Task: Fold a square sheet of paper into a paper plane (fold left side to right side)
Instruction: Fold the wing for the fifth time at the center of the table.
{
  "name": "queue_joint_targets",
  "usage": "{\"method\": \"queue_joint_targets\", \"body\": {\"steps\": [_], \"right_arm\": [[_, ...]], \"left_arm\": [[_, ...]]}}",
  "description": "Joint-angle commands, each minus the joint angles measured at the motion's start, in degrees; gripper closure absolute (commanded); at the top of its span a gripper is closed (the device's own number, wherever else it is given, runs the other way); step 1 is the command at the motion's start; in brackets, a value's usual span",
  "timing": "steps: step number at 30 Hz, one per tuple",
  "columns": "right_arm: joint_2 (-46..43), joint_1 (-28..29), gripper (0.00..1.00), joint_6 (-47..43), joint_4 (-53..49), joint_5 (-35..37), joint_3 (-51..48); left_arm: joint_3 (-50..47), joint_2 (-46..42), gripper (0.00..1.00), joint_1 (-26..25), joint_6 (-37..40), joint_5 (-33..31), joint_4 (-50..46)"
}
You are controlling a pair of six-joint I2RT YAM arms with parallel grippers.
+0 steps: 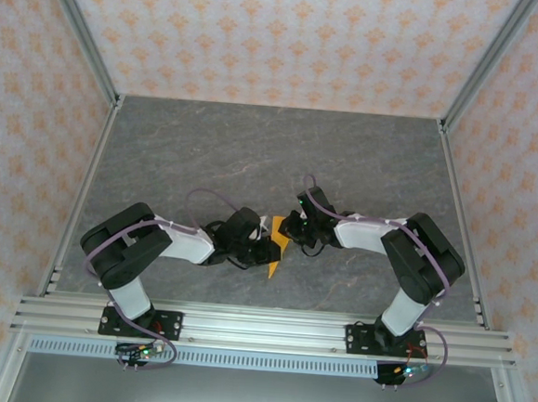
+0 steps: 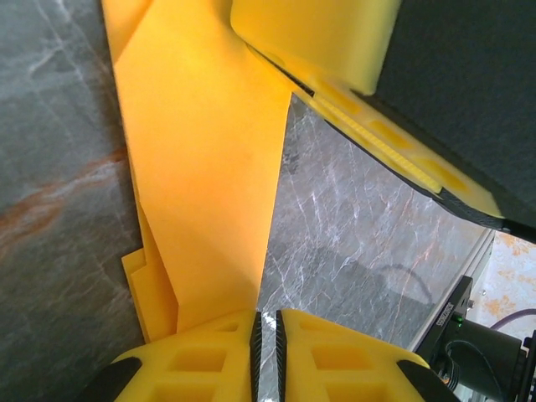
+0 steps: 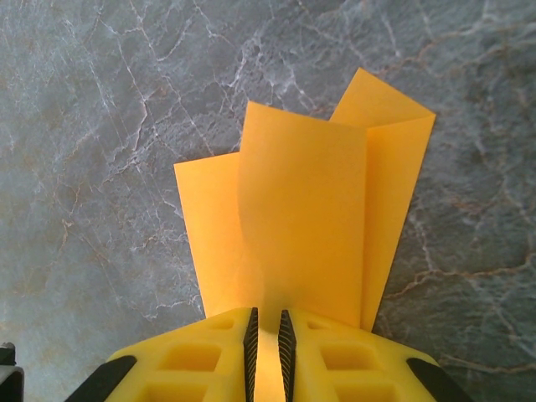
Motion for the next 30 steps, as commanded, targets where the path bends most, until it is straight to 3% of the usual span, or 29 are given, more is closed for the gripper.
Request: {"method": "queue_joint_targets", "body": {"steps": [1, 5, 9, 15, 30], "right_arm": [[2.39, 0.12, 0.81, -1.17, -7.07, 3.21, -1.16], [-0.48, -0.14, 0.81, -1.79, -2.8, 1.46, -1.68], [-7.02, -0.08, 0.96, -3.47, -1.16, -0.29, -2.5], [-12.44, 2.32, 0.96, -1.29, 0.22, -0.05, -6.94], [-3.97, 6.18, 0.96, 1.79, 6.41, -0.24, -5.47]], "left_arm": [[-1.02, 0.97, 0.85, -0.7, 0.13, -0.58, -1.13], [-1.82, 0.48, 0.89, -0.69, 0.05, -2.61, -4.8], [-3.12, 0.2, 0.97, -0.87, -0.13, -4.32, -5.76], [-3.21, 0.34, 1.0, -1.35, 0.48, -5.62, -6.28], [-3.55, 0.11, 1.0, -1.69, 0.31, -6.6, -6.11]]}}
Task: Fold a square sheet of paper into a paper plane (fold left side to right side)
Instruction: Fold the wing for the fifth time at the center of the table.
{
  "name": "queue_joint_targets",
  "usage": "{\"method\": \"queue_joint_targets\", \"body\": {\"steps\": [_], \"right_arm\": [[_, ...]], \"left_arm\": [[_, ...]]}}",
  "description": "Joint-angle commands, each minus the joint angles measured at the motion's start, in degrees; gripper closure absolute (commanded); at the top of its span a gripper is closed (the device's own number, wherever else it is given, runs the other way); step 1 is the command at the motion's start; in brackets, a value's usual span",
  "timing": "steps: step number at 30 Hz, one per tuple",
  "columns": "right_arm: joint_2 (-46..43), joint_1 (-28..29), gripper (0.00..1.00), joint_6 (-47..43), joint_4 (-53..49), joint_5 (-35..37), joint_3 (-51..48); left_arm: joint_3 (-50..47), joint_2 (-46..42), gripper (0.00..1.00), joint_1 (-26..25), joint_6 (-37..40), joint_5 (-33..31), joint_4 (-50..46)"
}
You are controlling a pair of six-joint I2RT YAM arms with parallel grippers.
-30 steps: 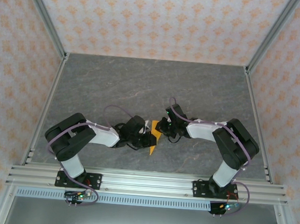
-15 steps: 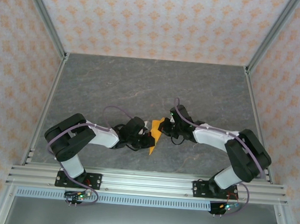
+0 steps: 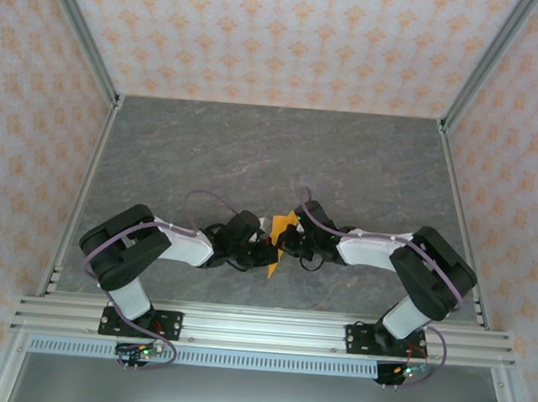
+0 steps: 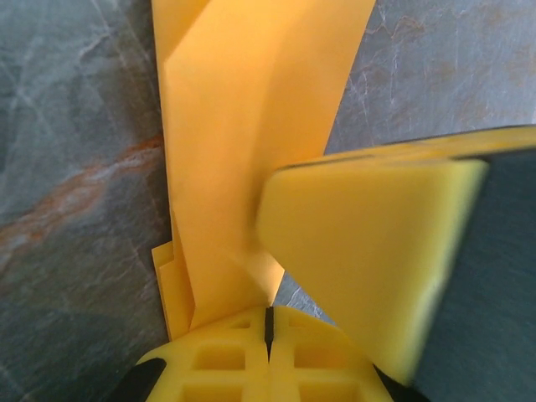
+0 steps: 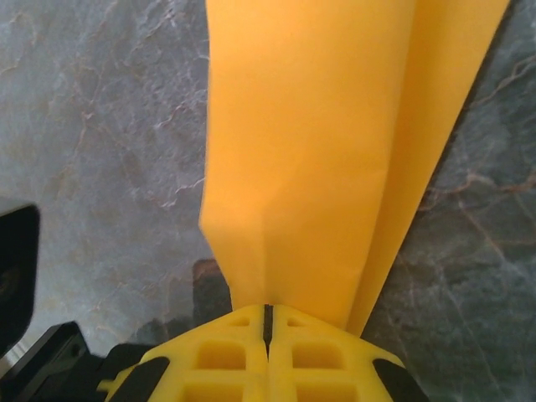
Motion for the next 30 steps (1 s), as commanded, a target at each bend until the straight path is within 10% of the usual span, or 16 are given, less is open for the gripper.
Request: {"method": "queue_joint_targets", "body": {"steps": [1, 30], "right_arm": [[2.17, 0.54, 0.96, 0.62, 1.58, 0.55, 1.57], [7.67, -12.64, 0.96, -18.12, -8.74, 4.39, 8.09]], "left_arm": [[-2.45, 0.46, 1.0, -0.6, 0.46, -3.12, -6.13], [-5.0, 2.26, 1.0, -0.59, -2.35, -2.95, -5.06]]}}
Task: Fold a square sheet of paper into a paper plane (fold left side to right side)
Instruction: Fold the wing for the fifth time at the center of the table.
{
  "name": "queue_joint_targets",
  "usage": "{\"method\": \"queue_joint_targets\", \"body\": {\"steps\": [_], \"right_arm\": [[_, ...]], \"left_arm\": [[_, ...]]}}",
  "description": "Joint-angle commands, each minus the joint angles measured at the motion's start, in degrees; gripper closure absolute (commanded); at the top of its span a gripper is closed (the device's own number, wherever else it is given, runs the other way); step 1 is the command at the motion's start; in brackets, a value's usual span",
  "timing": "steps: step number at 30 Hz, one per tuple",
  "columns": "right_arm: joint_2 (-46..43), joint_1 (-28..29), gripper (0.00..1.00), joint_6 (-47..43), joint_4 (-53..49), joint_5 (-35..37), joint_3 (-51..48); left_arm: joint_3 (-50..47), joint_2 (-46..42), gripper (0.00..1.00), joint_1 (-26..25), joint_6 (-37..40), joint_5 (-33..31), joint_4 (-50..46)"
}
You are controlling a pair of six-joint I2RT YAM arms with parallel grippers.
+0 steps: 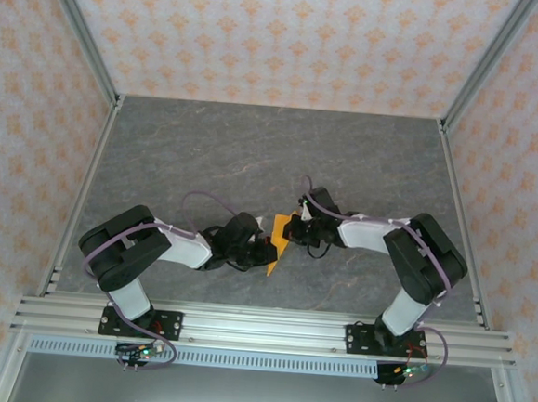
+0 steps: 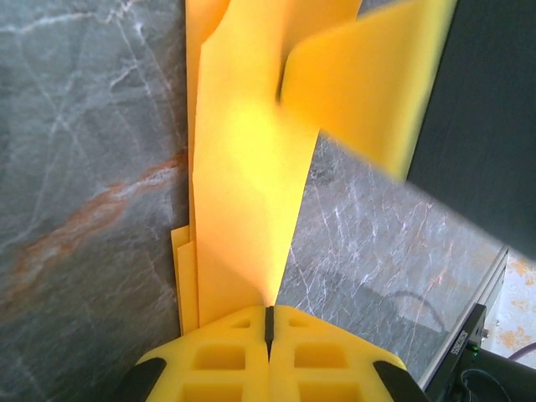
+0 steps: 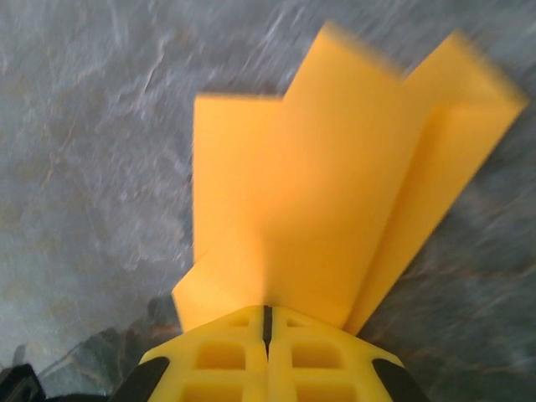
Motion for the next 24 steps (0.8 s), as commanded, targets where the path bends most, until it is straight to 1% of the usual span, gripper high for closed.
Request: {"method": "queue_joint_targets", "body": {"steps": [1, 7, 11, 15, 24], "right_arm": [[2.34, -4.53, 0.96, -3.89, -2.92, 8.46, 1.92], [4.01, -7.42, 0.96, -5.2, -3.05, 8.16, 3.1], [6.34, -10.5, 0.96, -5.94, -2.44, 6.74, 3.9], [6.66, -13.13, 0.95, -6.31, -2.44, 5.74, 5.51], [8.57, -16.09, 0.95, -9.41, -8.47, 5.62, 12.56]], "left_arm": [[-3.12, 2.43, 1.0, -0.35, -0.71, -0.79, -8.64], [-3.38, 2.24, 1.0, -0.35, -0.91, -0.76, -8.3], [-3.43, 1.96, 1.0, -0.34, -0.89, -0.62, -8.19], [-3.38, 1.45, 1.0, -0.38, -0.89, -0.69, -8.11], [-3.08, 1.01, 1.0, -0.3, -0.8, -0.27, -7.74]]}}
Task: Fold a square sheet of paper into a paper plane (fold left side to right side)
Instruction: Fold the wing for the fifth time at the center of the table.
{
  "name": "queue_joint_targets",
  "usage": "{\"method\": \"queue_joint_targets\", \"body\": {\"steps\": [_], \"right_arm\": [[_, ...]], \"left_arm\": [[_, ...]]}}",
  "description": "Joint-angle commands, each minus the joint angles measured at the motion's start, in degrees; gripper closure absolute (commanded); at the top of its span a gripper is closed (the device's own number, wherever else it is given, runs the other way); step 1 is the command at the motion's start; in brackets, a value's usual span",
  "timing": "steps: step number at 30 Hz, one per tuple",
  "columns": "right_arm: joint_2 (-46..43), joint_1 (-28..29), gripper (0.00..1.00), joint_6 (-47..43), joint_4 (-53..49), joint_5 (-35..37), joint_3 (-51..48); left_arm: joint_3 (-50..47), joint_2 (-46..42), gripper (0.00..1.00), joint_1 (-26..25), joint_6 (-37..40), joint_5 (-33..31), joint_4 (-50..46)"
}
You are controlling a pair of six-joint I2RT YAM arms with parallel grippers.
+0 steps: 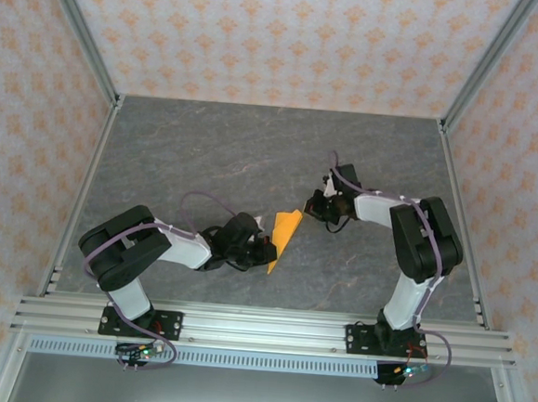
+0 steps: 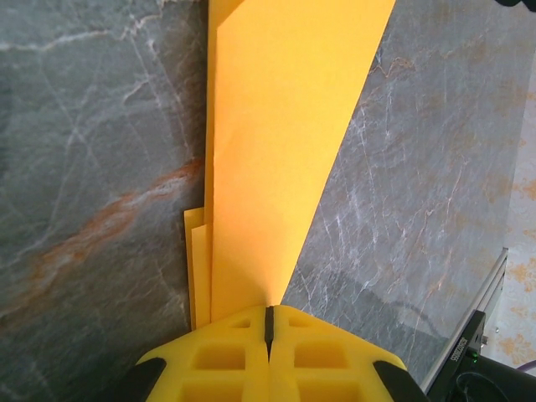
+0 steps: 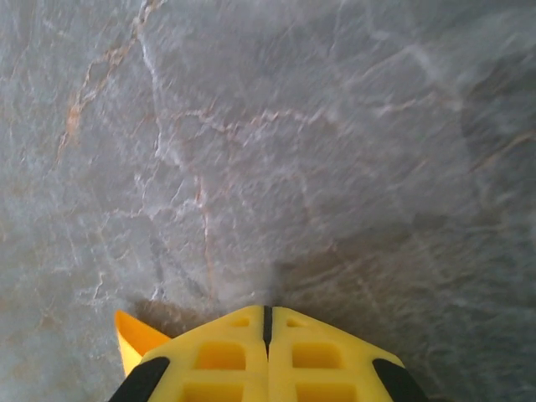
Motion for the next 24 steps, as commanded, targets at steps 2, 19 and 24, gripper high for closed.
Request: {"method": "queue_joint_targets", "body": {"steps": [2, 19, 24], "right_arm": [[-0.44, -2.0, 0.95, -2.86, -3.06, 8.45, 2.53], [-6.79, 13.43, 0.95, 11.58, 10.24, 4.11, -7.58], [-2.61, 13.71, 0.95, 11.95, 9.59, 5.88, -7.47]], "left_arm": [[-2.73, 0.78, 1.0, -0.42, -0.43, 0.38, -8.64], [-1.41, -1.41, 1.0, -0.41, 1.37, 0.11, -10.78], [-1.5, -2.69, 1.0, -0.43, 1.9, 0.36, -11.22]]}}
